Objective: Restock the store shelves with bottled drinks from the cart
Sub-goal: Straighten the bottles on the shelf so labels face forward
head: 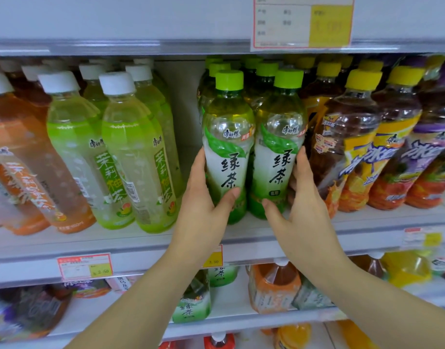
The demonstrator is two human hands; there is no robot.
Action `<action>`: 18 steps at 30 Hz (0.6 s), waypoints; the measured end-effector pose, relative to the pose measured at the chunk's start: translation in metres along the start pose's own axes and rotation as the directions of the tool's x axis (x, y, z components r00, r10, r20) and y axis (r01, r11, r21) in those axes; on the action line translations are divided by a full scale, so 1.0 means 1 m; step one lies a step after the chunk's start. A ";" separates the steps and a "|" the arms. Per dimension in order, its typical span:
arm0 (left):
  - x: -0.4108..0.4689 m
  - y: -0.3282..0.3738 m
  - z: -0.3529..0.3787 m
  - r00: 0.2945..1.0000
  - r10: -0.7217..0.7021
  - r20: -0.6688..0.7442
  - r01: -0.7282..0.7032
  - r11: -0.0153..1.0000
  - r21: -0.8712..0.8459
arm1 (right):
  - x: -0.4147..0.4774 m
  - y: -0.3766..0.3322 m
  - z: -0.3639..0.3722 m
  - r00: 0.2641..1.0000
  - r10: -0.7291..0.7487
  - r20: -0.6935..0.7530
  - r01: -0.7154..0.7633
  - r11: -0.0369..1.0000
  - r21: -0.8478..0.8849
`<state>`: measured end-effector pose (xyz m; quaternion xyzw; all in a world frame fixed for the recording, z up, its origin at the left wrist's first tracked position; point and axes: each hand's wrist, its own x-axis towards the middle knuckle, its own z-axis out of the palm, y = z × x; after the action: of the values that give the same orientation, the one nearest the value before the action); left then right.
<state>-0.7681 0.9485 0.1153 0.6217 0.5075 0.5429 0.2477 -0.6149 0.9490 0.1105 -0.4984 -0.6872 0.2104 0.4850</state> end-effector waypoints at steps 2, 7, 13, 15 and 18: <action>0.001 0.000 0.000 1.000 -0.004 0.012 0.004 1.000 0.004 | -0.002 -0.001 0.000 1.000 0.009 -0.012 -0.009 1.000 -0.004; 0.005 -0.004 0.003 1.000 -0.017 -0.007 0.017 1.000 0.016 | -0.001 -0.005 0.004 1.000 -0.007 -0.019 0.005 0.996 -0.089; 0.007 -0.006 0.004 1.000 -0.021 0.006 0.021 1.000 0.023 | -0.002 -0.004 0.009 0.999 -0.048 -0.020 0.044 0.983 -0.176; 0.007 -0.006 0.004 1.000 -0.021 0.009 0.021 0.999 0.031 | -0.001 -0.003 0.009 0.998 -0.064 -0.010 0.061 0.978 -0.198; 0.005 -0.005 0.005 1.000 -0.007 0.003 0.007 0.999 0.049 | -0.005 -0.001 0.004 0.998 -0.062 0.007 0.062 0.981 -0.183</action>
<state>-0.7660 0.9559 0.1122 0.6265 0.5222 0.5287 0.2350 -0.6188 0.9445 0.1073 -0.5191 -0.7192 0.1312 0.4428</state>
